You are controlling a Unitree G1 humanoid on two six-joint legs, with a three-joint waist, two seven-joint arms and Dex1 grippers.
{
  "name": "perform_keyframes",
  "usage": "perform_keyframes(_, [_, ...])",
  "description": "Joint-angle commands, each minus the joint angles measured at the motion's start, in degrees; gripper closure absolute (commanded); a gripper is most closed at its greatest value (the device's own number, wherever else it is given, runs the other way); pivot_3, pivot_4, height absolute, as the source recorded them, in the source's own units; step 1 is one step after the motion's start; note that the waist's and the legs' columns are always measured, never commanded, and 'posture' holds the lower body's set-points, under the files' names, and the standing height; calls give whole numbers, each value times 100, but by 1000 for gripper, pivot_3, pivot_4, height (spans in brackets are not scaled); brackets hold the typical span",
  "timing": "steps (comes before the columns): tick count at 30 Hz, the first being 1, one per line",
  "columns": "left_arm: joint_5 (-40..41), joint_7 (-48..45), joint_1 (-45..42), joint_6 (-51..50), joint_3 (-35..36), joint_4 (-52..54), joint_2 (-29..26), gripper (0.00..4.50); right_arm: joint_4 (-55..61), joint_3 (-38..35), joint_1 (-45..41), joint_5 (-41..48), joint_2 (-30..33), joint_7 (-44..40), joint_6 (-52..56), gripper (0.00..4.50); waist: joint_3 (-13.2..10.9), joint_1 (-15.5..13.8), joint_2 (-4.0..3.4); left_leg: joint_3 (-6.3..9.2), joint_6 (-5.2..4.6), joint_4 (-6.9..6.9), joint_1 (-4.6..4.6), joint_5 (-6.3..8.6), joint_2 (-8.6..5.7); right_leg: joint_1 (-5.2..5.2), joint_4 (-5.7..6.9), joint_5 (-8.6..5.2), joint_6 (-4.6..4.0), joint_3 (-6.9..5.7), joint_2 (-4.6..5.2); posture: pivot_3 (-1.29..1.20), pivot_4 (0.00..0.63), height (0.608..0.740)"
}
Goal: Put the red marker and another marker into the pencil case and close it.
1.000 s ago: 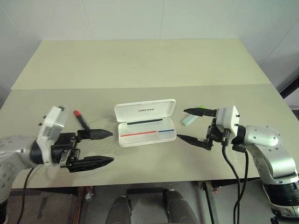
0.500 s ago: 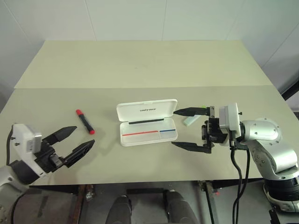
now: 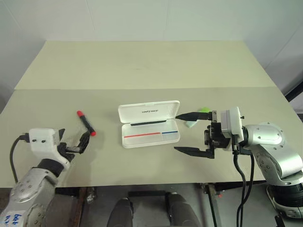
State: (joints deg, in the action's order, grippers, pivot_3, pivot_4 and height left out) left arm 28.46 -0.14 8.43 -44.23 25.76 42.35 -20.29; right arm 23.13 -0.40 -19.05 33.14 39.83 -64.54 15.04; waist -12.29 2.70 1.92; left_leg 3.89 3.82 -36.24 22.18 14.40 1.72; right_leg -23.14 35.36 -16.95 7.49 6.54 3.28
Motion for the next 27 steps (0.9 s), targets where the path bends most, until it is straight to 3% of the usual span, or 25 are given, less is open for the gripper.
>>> perform_keyframes(1, [-251, 520, -335, -259, -174, 130, 161, 27, 247, -53, -23, 57, -23, 91, -17, 0, 3, -4, 6, 0, 0, -2, 0, 0, 0, 0, 0, 1, 1, 0, 0, 0, 150, 740])
perform_keyframes(13, [-802, 1502, -1503, -756, -307, -688, 873, 27, 279, -53, -141, 26, 24, 225, 44, 0, 4, -33, 7, 1, 1, 3, -1, 0, -1, 3, -6, 9, 16, 0, -1, 0, 150, 740])
perform_keyframes(27, [-1393, 1470, -2453, -767, -679, -1808, 822, 27, 270, -64, -305, -5, 2, 309, 68, 0, 4, -108, 8, 2, 3, 9, 2, -1, -2, 3, -18, 27, 49, -2, -1, 0, 150, 740])
